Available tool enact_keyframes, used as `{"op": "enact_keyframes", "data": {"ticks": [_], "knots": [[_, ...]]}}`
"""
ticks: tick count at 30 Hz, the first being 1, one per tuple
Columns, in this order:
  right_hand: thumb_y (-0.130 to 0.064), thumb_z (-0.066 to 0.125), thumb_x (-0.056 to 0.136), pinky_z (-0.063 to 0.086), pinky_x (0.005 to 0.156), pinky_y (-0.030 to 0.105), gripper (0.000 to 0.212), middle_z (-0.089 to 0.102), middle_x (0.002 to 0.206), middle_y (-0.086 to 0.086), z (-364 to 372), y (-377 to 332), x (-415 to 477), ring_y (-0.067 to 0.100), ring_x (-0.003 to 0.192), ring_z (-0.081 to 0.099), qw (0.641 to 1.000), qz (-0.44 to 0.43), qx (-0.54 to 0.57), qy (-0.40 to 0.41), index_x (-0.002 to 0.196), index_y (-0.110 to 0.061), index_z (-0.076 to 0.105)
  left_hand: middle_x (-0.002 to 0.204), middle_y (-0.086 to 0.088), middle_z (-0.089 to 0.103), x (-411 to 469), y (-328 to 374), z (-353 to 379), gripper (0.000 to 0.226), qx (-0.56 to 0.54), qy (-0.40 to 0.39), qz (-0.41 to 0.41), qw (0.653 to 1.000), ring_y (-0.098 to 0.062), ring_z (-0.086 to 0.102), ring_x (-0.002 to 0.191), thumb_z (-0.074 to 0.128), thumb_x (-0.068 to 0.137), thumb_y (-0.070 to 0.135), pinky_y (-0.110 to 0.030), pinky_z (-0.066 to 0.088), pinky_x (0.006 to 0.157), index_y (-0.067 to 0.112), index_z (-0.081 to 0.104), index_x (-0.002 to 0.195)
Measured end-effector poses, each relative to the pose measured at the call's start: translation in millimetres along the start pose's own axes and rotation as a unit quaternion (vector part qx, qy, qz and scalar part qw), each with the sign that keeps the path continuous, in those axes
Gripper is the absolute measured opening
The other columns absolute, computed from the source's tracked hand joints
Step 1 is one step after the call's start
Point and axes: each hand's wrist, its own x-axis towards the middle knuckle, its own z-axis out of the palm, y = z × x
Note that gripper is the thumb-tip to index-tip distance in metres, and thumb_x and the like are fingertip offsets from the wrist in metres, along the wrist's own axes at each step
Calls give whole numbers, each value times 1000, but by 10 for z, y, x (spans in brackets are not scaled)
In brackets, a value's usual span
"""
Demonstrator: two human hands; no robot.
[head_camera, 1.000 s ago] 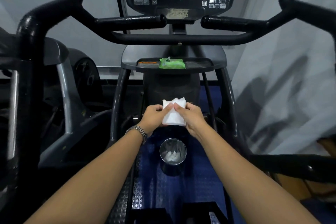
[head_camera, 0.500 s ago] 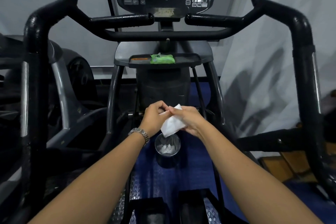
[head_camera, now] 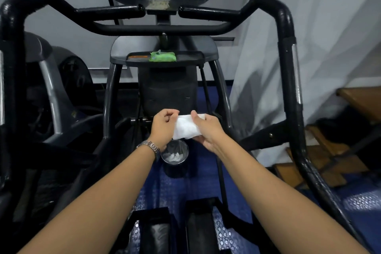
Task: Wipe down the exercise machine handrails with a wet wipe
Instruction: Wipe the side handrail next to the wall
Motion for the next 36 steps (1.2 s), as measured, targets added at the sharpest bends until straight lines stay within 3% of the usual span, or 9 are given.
{"op": "enact_keyframes", "data": {"ticks": [3, 6, 9, 12, 16, 22, 27, 30, 36], "knots": [[-21, 73, 83, 54, 85, 54, 28, 69, 100, 18, -269, -1, -277, 33, 92, 68, 999, -9, -6, -42, 100, -2, 62, 88, -7, 67, -238, 80, 177, 35, -83, -21, -106, 991, -15, 63, 76, 60, 91, 31, -19, 50, 58, -1, 63, 106], [-21, 67, 89, 57, 79, 47, 26, 68, 99, 16, -516, -27, -504, 29, 87, 68, 999, -25, -14, -26, 104, -2, 59, 91, -15, 69, -540, 166, 312, 63, -103, -101, -184, 972, -26, 63, 78, 67, 75, 59, -32, 49, 63, 1, 68, 100], [-22, 57, 95, 60, 64, 42, 21, 65, 96, 15, -713, -58, -707, 26, 78, 66, 999, -36, -30, 3, 104, -3, 55, 85, -10, 66, -836, 210, 469, 39, -132, -164, -195, 958, -20, 58, 74, 70, 82, 39, -29, 47, 68, 2, 68, 97], [-22, 46, 100, 56, 52, 34, 22, 61, 97, 17, -849, -57, -878, 26, 72, 62, 996, -45, -68, 17, 103, -1, 51, 81, -8, 69, -1017, 271, 552, 12, -170, -169, -181, 954, -18, 63, 74, 65, 88, 16, -30, 53, 77, 4, 66, 92], [-13, 38, 100, 54, 51, 33, 11, 58, 84, 15, -983, -55, -1073, 22, 61, 57, 994, -61, -91, 2, 97, -7, 46, 106, -20, 66, -1096, 361, 629, 22, -199, -151, -151, 956, -25, 66, 88, 53, 94, 5, -34, 56, 80, -8, 57, 111], [-2, 44, 97, 49, 48, 25, 6, 62, 68, 10, -1220, 42, -1303, 15, 50, 60, 981, -93, -170, -23, 97, -4, 50, 99, -19, 60, -1232, 401, 731, 19, -171, -124, -125, 969, -20, 61, 76, 48, 96, 3, -22, 56, 58, -9, 54, 110], [5, 65, 83, 49, 53, 23, 13, 67, 69, 10, -1518, -3, -1547, 15, 59, 67, 976, -74, -198, -52, 80, -6, 60, 97, -9, 68, -1491, 398, 881, 16, -214, -122, -160, 956, -19, 67, 85, 54, 95, 17, -31, 57, 72, 4, 63, 100], [7, 72, 77, 50, 54, 22, 14, 68, 67, 13, -1705, -84, -1674, 17, 59, 67, 970, -76, -222, -70, 77, -3, 61, 86, -5, 66, -1585, 455, 1011, 13, -195, -97, -165, 962, -16, 65, 75, 61, 91, 21, -30, 53, 65, 8, 65, 92], [8, 73, 76, 49, 54, 17, 14, 67, 78, 25, -2283, -171, -1893, 9, 52, 61, 960, -109, -257, -33, 78, -1, 63, 88, -7, 67, -1869, 461, 1268, 4, -128, -69, -81, 986, -20, 65, 80, 63, 89, 12, -30, 55, 69, 11, 63, 85]]}}
